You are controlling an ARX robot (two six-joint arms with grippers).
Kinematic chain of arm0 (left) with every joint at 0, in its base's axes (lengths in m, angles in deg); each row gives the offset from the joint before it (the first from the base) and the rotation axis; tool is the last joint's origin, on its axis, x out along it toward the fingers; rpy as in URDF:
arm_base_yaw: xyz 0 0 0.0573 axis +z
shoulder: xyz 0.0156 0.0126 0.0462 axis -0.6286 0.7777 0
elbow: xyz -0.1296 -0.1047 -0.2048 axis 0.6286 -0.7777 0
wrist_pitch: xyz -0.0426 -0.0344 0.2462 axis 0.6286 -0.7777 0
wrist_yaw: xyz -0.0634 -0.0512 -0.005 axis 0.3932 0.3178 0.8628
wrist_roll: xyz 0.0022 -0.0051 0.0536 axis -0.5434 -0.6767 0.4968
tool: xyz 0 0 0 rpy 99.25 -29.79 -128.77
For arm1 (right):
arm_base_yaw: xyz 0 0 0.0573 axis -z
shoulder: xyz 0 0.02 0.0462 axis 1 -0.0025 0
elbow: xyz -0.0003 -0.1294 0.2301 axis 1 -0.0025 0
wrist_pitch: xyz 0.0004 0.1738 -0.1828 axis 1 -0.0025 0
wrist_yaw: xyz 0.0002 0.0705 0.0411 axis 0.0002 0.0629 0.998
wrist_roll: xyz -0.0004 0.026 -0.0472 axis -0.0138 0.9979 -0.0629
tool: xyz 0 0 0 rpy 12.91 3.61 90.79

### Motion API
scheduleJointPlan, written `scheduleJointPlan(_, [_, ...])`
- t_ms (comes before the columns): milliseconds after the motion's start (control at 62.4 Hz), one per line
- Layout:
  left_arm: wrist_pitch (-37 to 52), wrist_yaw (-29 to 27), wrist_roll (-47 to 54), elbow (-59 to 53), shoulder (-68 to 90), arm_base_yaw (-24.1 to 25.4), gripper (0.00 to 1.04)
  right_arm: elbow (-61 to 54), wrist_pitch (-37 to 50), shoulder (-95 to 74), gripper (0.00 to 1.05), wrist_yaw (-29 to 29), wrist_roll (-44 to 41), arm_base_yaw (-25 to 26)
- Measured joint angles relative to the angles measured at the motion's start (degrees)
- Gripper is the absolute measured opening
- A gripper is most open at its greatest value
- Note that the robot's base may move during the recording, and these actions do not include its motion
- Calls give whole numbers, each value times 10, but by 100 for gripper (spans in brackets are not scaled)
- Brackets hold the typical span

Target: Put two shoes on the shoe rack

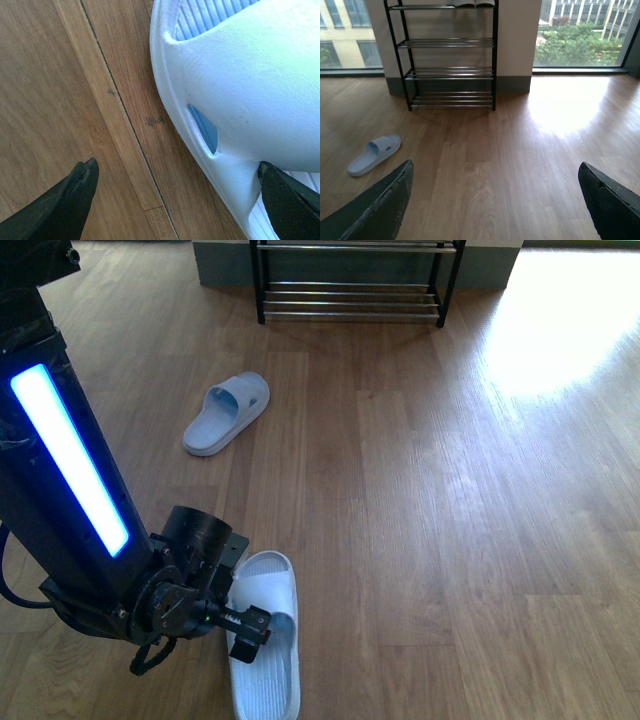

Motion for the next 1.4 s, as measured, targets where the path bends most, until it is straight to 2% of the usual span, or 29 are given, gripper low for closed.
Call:
scheduleJointPlan(192, [0, 3, -1, 13, 13, -3, 95, 0, 0, 0, 96, 0, 0, 0])
scheduleJointPlan(273, [-39, 7, -34, 21, 10, -4, 95, 0, 0, 0, 96, 0, 0, 0])
scheduleJointPlan(433, [-63, 39, -88, 12, -20, -3, 95, 0, 0, 0, 96, 0, 0, 0])
scheduleJointPlan(962, [-101, 66, -80, -10, -64, -9, 95, 0, 0, 0, 96, 0, 0, 0])
scheduleJointPlan(1395, [-99, 31, -59, 49, -10, -17, 95, 0, 0, 0, 95, 0, 0, 0])
